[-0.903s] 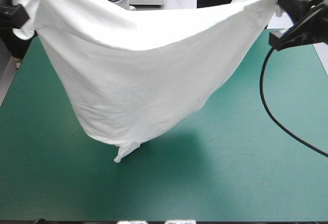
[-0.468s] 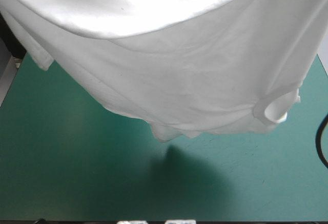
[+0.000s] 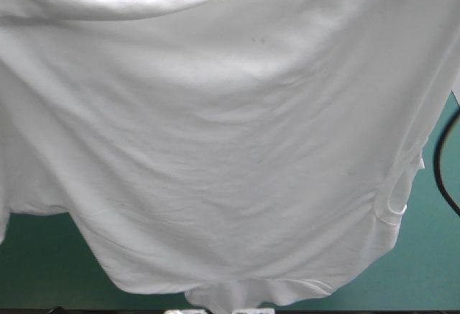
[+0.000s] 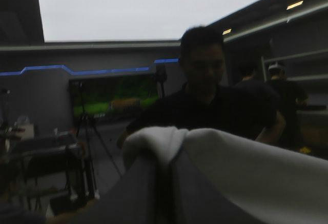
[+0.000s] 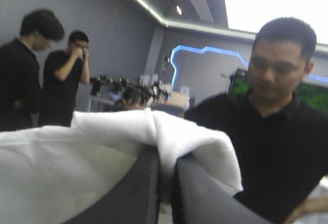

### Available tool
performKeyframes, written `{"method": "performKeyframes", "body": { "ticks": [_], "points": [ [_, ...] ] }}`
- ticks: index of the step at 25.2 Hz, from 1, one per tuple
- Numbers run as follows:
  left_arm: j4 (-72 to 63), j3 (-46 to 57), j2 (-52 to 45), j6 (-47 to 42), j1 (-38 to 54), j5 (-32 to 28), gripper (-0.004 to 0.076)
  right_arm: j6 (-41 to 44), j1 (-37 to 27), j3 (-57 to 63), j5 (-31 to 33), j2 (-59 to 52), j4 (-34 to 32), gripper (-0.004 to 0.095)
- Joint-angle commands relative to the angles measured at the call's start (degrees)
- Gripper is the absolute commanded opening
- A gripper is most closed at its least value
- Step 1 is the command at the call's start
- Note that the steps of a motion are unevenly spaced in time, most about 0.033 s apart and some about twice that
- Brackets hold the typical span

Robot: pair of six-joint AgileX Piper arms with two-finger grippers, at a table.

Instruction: Fold the cloth

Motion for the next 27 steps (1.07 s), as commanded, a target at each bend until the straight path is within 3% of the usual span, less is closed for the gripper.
{"method": "performKeyframes", "body": {
  "ticks": [1,5,13,18,20,24,27],
  "points": [
    [10.74,4.78,4.45,-5.41,-0.04,0.79,-0.0018,3.73,0.01,5.69,-0.38,2.29,-4.79,-0.0017],
    [18.44,9.34,11.43,-7.06,-0.04,0.78,-0.0018,7.48,0.01,16.05,0.33,4.73,-6.5,-0.0017],
    [15.82,9.67,26.85,-7.23,1.09,0.9,-0.0018,7.74,-0.1,35.68,-1.78,10.46,-6.5,-0.0018],
    [9.02,9.67,35.72,-7.63,4.03,6.43,-0.0018,8.08,-0.53,43.79,-5.88,18.2,-6.39,-0.0017],
    [8.51,9.67,37.68,-8.82,4.7,7.91,-0.0018,10.57,-1.73,43.92,-6.88,21.82,-4.76,-0.0018],
    [7.99,9.67,43.97,-10.79,7.66,10.97,-0.0018,6.94,-8.1,43.31,-10.7,33.21,7.73,-0.0017],
    [7.71,9.67,47.6,-10.79,8.86,10.32,-0.0018,5.53,-9.7,41.41,-11.93,37.59,8.94,-0.0017]
  ]
}}
